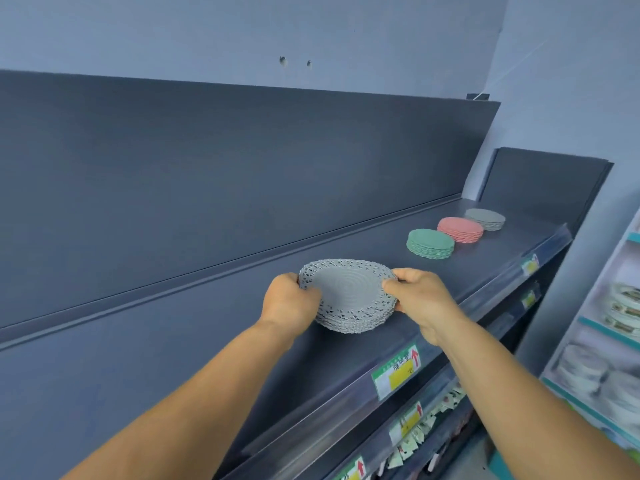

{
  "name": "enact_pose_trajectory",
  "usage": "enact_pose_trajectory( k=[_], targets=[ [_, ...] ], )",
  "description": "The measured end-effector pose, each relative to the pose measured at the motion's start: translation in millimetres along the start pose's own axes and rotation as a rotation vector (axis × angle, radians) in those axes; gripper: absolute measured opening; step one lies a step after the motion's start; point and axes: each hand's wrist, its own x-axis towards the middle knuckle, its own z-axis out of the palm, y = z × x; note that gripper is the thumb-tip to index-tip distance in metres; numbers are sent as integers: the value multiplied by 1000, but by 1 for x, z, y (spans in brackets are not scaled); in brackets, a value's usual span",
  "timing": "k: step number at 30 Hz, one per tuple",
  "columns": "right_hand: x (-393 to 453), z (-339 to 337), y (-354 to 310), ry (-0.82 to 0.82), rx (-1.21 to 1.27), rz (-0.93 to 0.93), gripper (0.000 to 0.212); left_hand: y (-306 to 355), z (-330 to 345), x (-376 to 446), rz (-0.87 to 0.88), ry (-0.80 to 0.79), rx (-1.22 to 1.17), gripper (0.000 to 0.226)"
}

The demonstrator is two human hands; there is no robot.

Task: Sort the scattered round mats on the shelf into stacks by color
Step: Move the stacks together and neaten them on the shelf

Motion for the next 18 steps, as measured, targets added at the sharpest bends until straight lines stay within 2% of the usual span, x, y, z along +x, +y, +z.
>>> enact_pose_trajectory(
  k=[3,5,10,16,18],
  targets=[
    [19,-4,3,-58,-33,12,41,1,11,11,-11,15,29,16],
    [30,-5,3,-101,-62,-1,34,2,17,15,-16,44,49,14],
    [50,-3,9,-236,-107,-69,43,0,27,15,-85,169,105,10],
    [65,-9,8,-400,-141,-146,11,2,42,-2,-142,341,175,19],
    [69,-10,11,-442,-143,-162,8,3,47,-8,-159,390,190,19]
  ],
)
